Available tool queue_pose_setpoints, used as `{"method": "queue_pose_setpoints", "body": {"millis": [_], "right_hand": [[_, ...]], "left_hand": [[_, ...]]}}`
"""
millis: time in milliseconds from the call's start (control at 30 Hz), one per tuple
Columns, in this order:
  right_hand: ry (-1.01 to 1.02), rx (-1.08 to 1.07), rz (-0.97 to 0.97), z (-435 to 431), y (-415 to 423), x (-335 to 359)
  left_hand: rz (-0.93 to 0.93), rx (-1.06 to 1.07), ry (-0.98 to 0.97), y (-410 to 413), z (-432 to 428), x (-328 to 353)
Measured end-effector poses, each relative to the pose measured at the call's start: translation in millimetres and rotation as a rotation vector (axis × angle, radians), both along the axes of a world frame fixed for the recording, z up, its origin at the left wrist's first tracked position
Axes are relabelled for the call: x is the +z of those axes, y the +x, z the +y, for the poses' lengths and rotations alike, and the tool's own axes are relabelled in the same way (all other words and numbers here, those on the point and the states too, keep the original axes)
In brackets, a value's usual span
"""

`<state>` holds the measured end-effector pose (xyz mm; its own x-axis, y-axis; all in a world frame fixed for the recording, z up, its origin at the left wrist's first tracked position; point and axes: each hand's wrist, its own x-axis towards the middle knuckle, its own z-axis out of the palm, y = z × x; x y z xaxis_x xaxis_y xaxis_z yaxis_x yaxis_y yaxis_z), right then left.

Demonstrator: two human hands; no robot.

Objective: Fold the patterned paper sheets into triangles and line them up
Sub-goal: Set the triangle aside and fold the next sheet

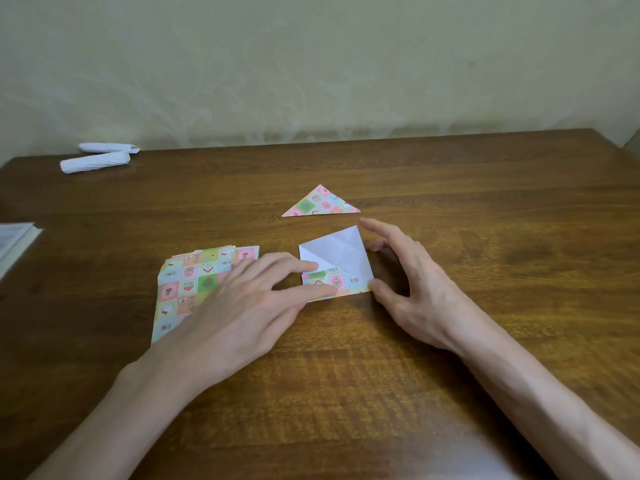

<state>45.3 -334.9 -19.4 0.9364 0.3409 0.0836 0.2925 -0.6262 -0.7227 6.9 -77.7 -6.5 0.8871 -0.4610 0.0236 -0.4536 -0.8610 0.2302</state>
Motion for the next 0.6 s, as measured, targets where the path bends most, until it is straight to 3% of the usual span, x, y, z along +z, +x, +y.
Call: {"method": "queue_pose_setpoints", "body": {"millis": [100, 300, 600], "right_hand": [[-0.007, -0.033, -0.036, 4.7, -1.7, -3.5], [-0.056, -0.118, -0.115, 14.6, -5.8, -4.5], [0.047, -0.045, -0.014, 0.8, 3.0, -3.1]], "left_hand": [[0.039, -0.014, 0.172, -1.0, -4.1, 3.1], [-0.016, -0.032, 0.237, -3.3, -7.4, 5.0], [0.030, -0.084, 0.012, 2.8, 14.4, 7.1]]}}
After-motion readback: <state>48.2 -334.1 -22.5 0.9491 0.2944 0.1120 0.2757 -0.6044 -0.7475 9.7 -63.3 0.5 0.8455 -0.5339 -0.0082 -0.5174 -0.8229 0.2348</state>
